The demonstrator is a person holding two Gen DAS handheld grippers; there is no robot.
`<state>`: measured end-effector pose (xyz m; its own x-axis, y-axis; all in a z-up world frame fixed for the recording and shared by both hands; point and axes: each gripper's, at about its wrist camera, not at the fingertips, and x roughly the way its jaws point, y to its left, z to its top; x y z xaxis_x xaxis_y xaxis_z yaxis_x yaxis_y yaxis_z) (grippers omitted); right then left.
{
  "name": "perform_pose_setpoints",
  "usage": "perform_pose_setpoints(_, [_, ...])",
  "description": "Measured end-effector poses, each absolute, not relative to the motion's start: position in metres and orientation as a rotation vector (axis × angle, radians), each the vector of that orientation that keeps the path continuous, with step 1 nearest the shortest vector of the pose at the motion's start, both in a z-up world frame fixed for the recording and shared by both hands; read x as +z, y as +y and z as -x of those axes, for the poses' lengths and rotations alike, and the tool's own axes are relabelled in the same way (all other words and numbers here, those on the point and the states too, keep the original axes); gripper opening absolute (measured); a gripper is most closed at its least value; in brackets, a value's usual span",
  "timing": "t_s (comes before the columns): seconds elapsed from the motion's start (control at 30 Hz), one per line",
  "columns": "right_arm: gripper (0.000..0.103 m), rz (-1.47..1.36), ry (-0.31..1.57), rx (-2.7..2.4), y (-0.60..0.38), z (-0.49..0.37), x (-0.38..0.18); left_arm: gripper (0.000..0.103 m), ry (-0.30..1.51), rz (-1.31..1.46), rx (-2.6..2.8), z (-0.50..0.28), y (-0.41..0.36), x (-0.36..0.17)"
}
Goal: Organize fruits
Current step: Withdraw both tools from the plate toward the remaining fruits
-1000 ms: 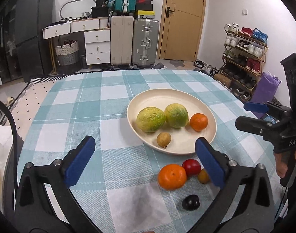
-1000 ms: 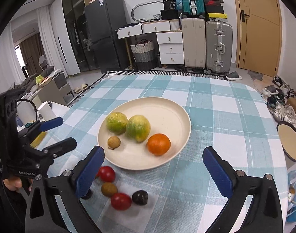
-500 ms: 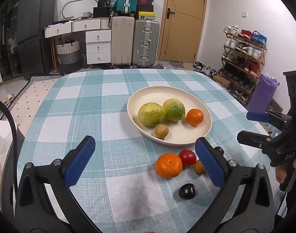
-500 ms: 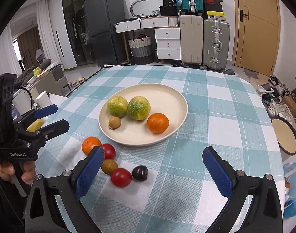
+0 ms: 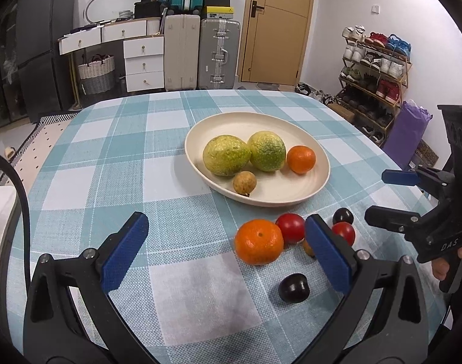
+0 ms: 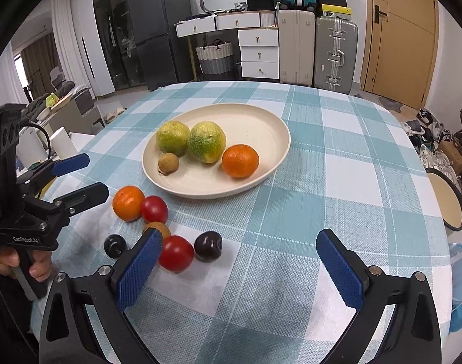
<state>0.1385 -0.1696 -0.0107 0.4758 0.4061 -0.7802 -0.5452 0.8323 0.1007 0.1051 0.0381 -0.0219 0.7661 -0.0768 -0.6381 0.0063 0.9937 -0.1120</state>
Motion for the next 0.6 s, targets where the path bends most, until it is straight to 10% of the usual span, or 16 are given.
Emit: perform_pose_setpoints(0.6, [0.103,0.190,0.961,0.529,-0.179,-0.149,-0.028,0.103,0.744,0.099,-0.068,-0.113,0.036,-0.033])
